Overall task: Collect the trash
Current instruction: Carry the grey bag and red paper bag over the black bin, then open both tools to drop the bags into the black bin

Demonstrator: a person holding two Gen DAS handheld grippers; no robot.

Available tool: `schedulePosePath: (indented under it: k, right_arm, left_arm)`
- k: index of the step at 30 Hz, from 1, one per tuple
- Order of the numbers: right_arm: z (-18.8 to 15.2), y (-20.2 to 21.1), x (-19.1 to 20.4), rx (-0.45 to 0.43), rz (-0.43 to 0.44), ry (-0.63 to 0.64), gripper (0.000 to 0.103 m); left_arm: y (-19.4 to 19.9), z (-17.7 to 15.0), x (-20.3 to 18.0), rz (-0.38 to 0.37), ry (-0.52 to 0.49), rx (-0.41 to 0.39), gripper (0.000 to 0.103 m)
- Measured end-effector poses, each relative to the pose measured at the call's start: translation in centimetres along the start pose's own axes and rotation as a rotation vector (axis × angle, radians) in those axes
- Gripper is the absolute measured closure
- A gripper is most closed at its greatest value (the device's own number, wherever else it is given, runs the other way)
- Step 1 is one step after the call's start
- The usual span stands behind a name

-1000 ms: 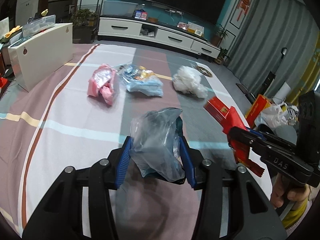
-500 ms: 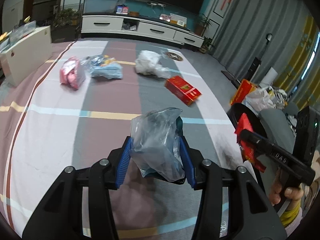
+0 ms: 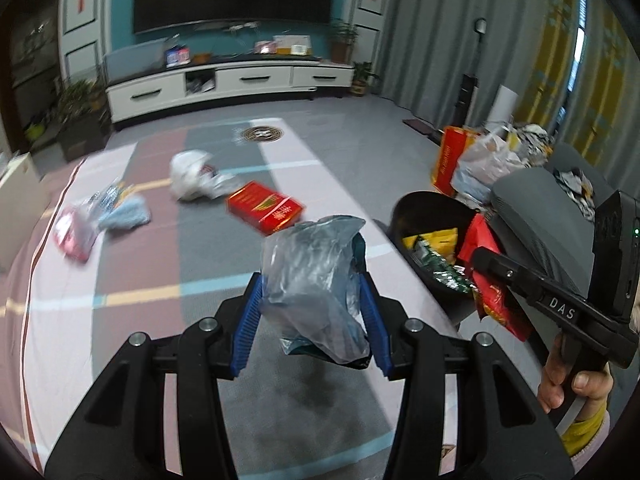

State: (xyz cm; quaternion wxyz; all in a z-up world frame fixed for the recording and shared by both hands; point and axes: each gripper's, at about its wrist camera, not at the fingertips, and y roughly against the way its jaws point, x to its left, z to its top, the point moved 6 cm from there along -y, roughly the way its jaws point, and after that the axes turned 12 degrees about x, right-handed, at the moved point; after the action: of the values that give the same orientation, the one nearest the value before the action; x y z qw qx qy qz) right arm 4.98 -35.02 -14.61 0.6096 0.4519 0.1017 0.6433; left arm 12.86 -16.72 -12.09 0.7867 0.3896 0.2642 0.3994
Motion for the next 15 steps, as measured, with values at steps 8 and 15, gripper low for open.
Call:
schedulePosePath:
  k: [8,15]
  right_arm:
    - [0.2,1.9,-4.3,-0.059,-0.020,-0.089,0.082]
    - [0.7,2.9,-7.6,-0.097,-0.041,-0.151,0.082]
  left_arm:
    - [-1.4,3.1,-5.8,-0.024,-0.126,-0.014,0.054]
    - [-3.3,5.2,-9.9,-0.064,-0.194,-0.024,0.054]
